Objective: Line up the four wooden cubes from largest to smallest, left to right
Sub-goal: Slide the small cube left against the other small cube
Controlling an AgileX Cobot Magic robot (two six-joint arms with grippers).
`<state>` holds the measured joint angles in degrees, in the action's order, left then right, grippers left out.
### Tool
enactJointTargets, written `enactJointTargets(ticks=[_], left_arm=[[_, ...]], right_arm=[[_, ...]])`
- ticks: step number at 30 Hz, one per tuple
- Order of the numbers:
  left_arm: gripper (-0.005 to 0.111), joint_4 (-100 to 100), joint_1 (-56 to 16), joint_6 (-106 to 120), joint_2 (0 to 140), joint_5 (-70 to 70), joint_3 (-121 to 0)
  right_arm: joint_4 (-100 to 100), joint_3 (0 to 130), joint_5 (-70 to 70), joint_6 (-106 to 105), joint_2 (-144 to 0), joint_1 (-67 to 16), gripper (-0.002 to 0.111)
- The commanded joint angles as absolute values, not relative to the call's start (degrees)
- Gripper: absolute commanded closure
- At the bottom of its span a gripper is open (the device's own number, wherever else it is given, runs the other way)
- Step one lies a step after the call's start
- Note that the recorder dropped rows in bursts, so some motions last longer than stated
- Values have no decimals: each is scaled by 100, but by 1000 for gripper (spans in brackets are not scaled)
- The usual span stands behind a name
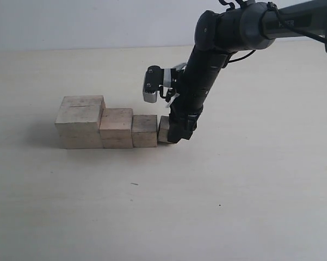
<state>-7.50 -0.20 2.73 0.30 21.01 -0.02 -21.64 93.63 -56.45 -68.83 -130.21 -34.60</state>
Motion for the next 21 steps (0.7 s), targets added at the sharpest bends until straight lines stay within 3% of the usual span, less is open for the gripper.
enactJointTargets(ticks=[1,16,21], left_arm=[[107,-769,-62,276,0,2056,0],[107,-769,-62,276,0,2056,0],[107,-769,-62,276,0,2056,0]], right_arm=[[-2247,9357,-5660,-6896,-13061,-3469,93],[-2138,9357,-5698,-6926,-13061,-3469,93],[-2138,9357,-5698,-6926,-13061,-3469,70]])
